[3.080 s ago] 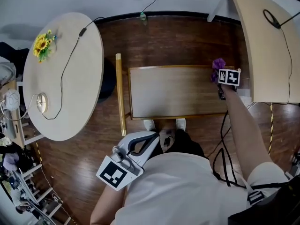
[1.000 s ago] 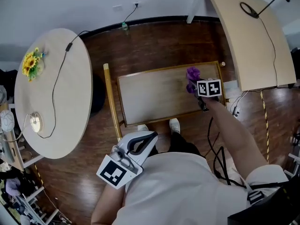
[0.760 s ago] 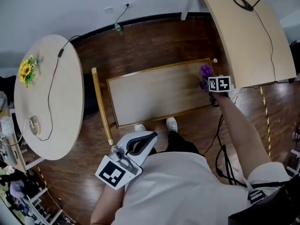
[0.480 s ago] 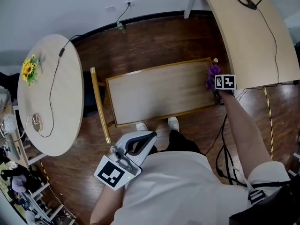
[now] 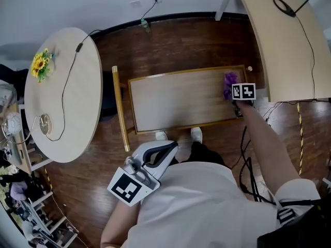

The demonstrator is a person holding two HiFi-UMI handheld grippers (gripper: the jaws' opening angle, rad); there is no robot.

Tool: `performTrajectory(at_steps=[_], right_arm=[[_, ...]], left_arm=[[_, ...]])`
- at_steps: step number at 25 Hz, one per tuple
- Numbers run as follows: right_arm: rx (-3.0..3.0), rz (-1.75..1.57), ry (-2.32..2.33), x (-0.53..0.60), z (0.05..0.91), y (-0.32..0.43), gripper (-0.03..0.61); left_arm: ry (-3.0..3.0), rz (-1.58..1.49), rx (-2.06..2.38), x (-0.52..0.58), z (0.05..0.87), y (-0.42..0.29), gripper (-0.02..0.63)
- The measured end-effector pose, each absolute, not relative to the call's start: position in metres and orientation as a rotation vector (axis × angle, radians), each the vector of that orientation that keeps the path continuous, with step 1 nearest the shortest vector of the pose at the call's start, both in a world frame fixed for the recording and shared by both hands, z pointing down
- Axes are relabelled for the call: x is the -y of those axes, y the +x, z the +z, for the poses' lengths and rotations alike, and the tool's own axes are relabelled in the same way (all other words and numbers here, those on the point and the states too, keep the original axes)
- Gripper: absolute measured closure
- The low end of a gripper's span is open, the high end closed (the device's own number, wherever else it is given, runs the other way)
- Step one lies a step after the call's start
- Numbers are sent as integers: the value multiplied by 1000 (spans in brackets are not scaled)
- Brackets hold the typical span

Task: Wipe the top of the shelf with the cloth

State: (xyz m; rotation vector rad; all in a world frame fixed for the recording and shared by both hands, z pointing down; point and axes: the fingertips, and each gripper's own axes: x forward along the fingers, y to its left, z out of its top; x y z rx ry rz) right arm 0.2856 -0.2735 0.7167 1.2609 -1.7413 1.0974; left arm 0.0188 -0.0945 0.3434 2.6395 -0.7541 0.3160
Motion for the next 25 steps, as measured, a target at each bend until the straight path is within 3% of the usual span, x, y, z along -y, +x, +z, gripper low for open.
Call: performTrajectory(at_steps=[25], right_arm=[[1990, 1147, 837, 220, 708, -109, 477]], left_arm=[[2582, 260, 890, 51, 357, -152, 595]])
